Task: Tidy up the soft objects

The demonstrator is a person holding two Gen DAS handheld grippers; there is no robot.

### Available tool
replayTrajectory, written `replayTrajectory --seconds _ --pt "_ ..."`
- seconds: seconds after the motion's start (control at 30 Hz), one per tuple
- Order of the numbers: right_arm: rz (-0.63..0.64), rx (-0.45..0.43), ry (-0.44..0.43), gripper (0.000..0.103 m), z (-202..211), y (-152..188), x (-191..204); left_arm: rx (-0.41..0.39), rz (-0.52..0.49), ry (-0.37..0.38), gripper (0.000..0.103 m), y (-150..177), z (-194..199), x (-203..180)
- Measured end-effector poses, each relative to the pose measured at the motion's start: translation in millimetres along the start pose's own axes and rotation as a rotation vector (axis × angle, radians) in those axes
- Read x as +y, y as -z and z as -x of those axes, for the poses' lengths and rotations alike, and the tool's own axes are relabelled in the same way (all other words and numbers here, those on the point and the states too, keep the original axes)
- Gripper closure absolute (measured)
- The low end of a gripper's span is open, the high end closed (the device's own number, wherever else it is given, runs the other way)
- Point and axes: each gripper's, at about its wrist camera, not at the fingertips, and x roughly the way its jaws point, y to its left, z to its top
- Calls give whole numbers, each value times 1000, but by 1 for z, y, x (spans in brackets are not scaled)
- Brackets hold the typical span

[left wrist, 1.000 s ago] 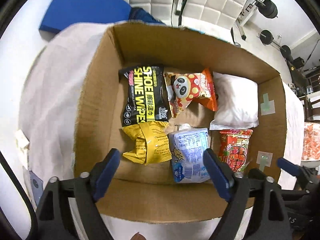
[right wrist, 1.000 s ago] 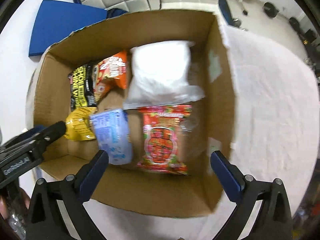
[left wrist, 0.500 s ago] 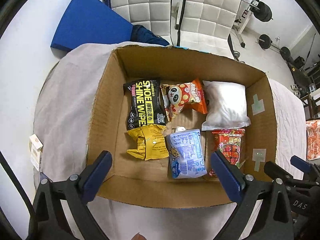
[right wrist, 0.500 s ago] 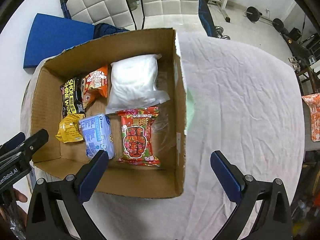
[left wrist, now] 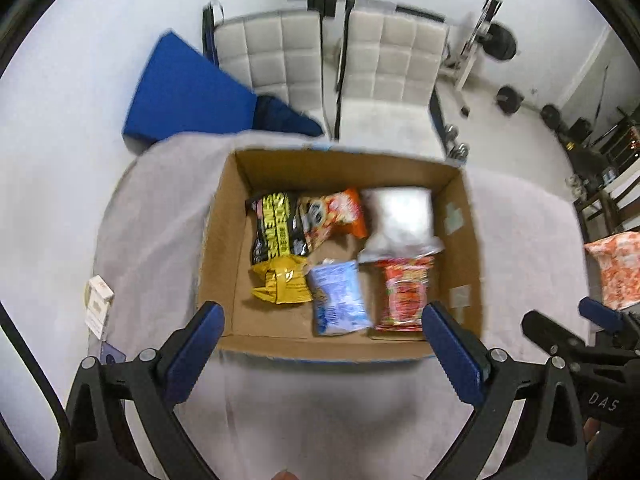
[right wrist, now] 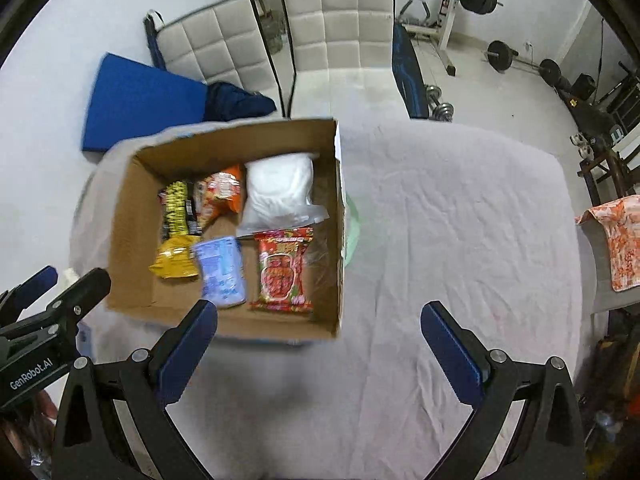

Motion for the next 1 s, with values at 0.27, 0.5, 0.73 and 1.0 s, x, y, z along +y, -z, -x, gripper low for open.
replayTrajectory --seconds 0.27,0.5,0.73,1.0 --pt "2 -113 -37 0 116 31 -14 -129 -39 31 2 18 111 -25" --pt "12 -178 -59 0 179 48 -20 -152 -16 46 2 31 167 -30" --pt "20 -193 -60 0 201 57 -22 -207 38 42 2 35 205 -24" --pt "26 -222 -53 0 215 62 -24 -210 7 30 2 44 215 -31"
